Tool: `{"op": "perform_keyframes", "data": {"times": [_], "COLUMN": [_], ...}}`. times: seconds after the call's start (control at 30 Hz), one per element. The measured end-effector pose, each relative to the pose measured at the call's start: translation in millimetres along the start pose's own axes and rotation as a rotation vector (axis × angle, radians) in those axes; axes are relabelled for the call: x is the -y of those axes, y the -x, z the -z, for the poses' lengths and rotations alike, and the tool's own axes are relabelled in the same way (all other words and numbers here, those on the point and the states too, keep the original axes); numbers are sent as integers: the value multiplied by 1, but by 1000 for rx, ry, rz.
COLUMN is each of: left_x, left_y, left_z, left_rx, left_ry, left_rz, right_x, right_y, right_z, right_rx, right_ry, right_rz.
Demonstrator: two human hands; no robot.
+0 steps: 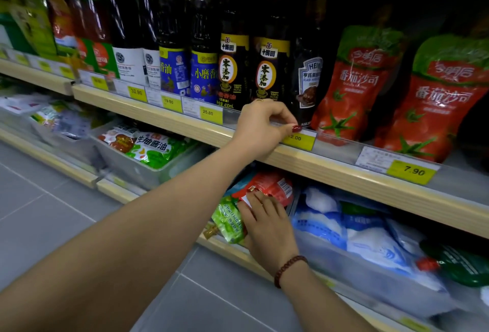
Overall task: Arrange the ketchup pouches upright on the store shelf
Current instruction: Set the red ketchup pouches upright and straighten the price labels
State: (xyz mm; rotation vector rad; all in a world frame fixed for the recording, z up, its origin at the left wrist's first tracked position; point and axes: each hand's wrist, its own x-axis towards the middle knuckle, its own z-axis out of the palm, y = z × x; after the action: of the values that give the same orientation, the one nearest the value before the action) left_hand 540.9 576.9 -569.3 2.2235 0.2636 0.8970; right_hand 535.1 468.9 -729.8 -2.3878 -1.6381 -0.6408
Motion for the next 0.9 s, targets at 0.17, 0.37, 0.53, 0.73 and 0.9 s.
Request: {"op": "perform_keyframes", "data": {"times": [0.17, 0.37, 0.53, 0.73, 0.9], "left_x": [0, 3, -2, -10, -19], "left_y": [-4, -8, -11, -4, 13], "left_z": [3, 19, 35, 38, 30], "left_rx": [52, 225, 252, 274, 488], "left_ry": [8, 168, 369, 501, 470], "left_rz": [21, 106, 149, 131, 198], "right_x": [-12, -24, -28, -39, -72], "right_y": [3, 0, -5, -12, -13], "right_z": [-2, 29, 61, 109, 143], "right_rx": [-169, -432, -520, -557, -560], "right_ry": [2, -107, -246, -818, -1282], "right_rz": [57, 48, -82, -363, -472]}}
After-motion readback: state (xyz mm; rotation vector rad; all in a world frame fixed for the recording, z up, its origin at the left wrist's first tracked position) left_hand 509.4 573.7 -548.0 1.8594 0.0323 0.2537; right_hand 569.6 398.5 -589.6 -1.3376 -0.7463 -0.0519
